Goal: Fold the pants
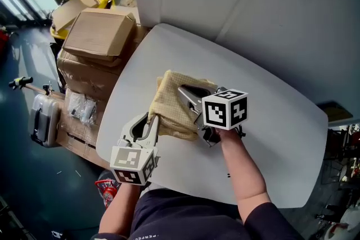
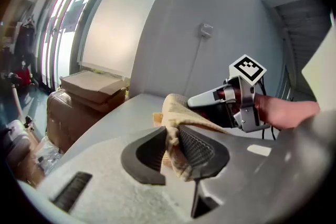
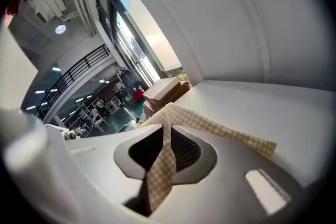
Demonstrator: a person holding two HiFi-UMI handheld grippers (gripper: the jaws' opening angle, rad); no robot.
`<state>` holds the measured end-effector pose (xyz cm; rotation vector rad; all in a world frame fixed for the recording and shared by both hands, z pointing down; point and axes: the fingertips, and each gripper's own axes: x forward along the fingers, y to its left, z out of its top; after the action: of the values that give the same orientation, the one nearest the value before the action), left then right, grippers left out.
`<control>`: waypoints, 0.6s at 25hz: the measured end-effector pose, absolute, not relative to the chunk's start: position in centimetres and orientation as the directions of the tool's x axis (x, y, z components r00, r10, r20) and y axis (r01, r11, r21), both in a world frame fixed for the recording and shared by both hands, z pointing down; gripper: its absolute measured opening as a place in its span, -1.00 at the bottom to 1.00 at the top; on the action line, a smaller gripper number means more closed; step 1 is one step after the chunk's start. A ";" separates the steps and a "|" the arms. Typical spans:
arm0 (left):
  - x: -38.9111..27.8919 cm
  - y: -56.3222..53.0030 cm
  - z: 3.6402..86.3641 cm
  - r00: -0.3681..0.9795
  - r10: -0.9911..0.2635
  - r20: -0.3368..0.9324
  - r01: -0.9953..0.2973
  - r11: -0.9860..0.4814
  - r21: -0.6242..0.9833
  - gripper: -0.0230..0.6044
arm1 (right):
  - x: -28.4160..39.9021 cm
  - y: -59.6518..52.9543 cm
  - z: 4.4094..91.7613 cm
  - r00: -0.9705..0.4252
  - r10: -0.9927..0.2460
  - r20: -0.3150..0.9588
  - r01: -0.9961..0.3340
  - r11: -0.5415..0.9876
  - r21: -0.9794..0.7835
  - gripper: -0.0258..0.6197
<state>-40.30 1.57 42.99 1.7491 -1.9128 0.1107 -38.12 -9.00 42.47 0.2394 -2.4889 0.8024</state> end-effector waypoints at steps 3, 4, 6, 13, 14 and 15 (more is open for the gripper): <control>-40.8 2.1 44.8 0.000 -0.877 0.480 -0.944 0.158 0.290 -0.66 | -39.0 -8.0 44.4 -0.818 0.002 0.576 -0.317 0.834 -0.452 -0.77; -40.9 2.2 45.3 0.007 -0.870 0.492 -0.944 0.157 0.290 -0.65 | -39.2 -7.9 45.0 -0.803 -0.001 0.595 -0.322 0.842 -0.433 -0.77; -41.0 2.4 46.2 0.024 -0.857 0.515 -0.944 0.149 0.293 -0.65 | -39.4 -7.5 46.0 -0.771 -0.013 0.637 -0.332 0.862 -0.384 -0.77; -41.2 2.5 47.6 0.071 -0.818 0.571 -0.953 0.113 0.281 -0.65 | -39.9 -7.1 47.6 -0.694 -0.067 0.717 -0.346 0.904 -0.250 -0.78; -41.2 2.4 47.5 0.077 -0.819 0.569 -0.955 0.104 0.279 -0.65 | -39.8 -7.2 47.4 -0.699 -0.070 0.711 -0.349 0.902 -0.254 -0.78; -41.2 2.3 47.4 0.082 -0.821 0.565 -0.957 0.093 0.274 -0.64 | -39.6 -7.3 47.1 -0.707 -0.076 0.703 -0.354 0.899 -0.259 -0.79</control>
<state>-41.19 2.32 47.40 1.7512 -1.7628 0.2847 -39.62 -7.33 47.07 0.3064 -2.3262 0.4919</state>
